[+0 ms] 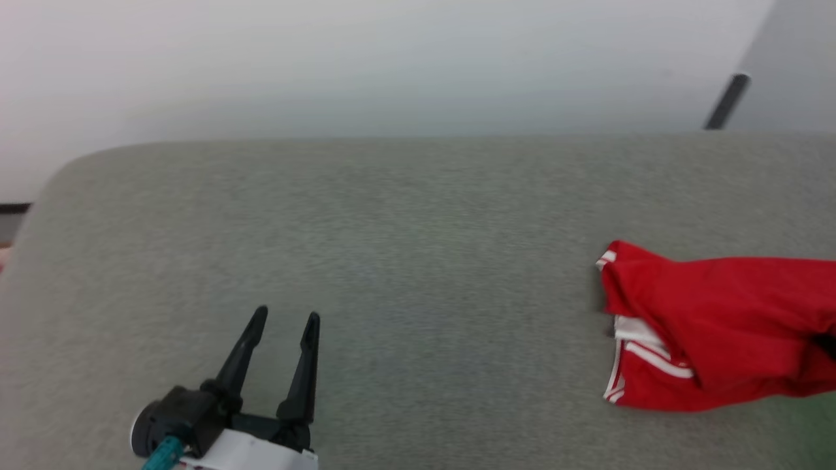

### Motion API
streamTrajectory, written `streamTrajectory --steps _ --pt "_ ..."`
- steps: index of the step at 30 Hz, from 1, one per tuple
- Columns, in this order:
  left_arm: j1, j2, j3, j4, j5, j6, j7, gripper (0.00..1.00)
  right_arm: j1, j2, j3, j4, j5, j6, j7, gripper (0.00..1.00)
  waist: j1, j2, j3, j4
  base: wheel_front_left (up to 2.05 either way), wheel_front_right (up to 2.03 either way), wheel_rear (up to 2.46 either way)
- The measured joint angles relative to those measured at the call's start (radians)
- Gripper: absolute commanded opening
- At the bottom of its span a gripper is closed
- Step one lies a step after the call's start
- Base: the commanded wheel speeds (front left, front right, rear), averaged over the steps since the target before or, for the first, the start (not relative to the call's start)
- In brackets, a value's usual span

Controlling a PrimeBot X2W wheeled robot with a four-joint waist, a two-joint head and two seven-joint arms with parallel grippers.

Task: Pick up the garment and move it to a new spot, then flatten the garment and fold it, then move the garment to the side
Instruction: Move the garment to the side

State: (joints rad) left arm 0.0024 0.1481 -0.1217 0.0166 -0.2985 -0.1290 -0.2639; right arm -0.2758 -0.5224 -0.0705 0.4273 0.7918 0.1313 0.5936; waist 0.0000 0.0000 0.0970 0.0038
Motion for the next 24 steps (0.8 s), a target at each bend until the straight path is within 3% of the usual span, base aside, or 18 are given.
streamTrajectory --steps 12,24 --pt "-0.124 0.066 -0.068 0.000 0.000 0.000 0.000 1.00 -0.103 -0.014 -0.050 0.091 -0.069 0.000 -0.175 0.00 0.0000 0.0000 0.064 -0.180 0.00 0.00 0.00" --pt "-0.287 0.153 -0.097 -0.017 0.003 0.000 0.006 1.00 -0.413 -0.048 0.011 0.350 -0.229 0.000 -0.385 0.00 0.0000 0.0000 0.204 -0.217 0.00 0.00 0.00"
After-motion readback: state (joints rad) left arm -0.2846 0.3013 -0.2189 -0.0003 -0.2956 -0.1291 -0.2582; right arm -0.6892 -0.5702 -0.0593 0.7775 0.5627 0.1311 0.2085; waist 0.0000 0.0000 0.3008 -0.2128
